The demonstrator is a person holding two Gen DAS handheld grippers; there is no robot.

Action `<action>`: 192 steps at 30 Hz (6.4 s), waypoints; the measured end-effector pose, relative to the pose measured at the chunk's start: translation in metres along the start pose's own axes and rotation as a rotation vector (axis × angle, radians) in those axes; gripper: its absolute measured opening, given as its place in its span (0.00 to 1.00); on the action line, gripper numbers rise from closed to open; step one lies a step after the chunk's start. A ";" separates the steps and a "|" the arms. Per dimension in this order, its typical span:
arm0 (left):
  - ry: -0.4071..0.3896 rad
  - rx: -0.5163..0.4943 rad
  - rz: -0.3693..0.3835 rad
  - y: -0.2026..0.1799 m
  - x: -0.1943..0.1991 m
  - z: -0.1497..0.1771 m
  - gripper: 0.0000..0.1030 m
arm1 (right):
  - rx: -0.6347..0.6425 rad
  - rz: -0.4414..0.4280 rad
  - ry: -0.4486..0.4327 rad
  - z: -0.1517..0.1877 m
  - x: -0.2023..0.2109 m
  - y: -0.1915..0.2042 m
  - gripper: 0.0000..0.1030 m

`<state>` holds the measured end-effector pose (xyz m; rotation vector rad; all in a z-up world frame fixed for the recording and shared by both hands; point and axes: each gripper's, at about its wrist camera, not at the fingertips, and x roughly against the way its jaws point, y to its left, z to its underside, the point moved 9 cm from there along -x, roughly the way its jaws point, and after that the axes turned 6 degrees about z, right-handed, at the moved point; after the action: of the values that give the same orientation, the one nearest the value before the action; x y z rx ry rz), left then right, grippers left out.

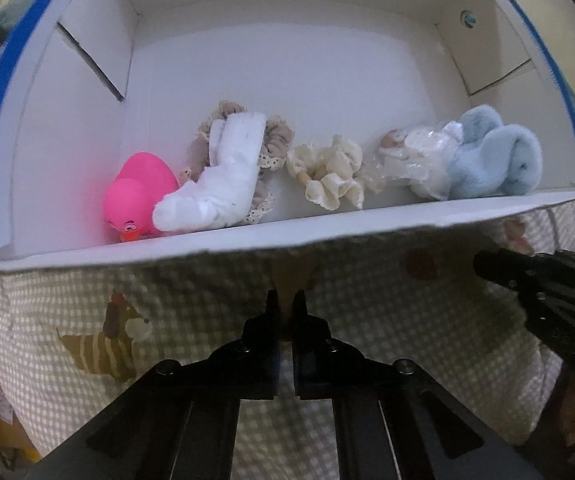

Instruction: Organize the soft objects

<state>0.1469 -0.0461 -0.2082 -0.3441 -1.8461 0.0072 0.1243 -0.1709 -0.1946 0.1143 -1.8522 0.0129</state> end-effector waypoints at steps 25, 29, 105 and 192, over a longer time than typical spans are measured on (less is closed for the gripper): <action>-0.191 0.157 0.076 0.000 0.093 0.046 0.04 | 0.034 -0.166 -0.184 0.017 0.079 0.038 0.10; -0.235 0.182 0.057 0.008 0.113 0.054 0.04 | 0.029 -0.184 -0.250 0.022 0.101 0.041 0.09; -0.438 0.061 -0.170 0.018 0.119 -0.073 0.63 | -0.192 -0.173 -0.388 -0.087 0.103 -0.024 0.99; -0.566 0.132 -0.166 0.014 0.188 0.030 1.00 | -0.095 0.032 -0.575 0.000 0.160 -0.005 1.00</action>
<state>0.0737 0.0176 -0.0438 -0.0959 -2.4154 0.1232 0.0801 -0.1871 -0.0413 0.0215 -2.4246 -0.0949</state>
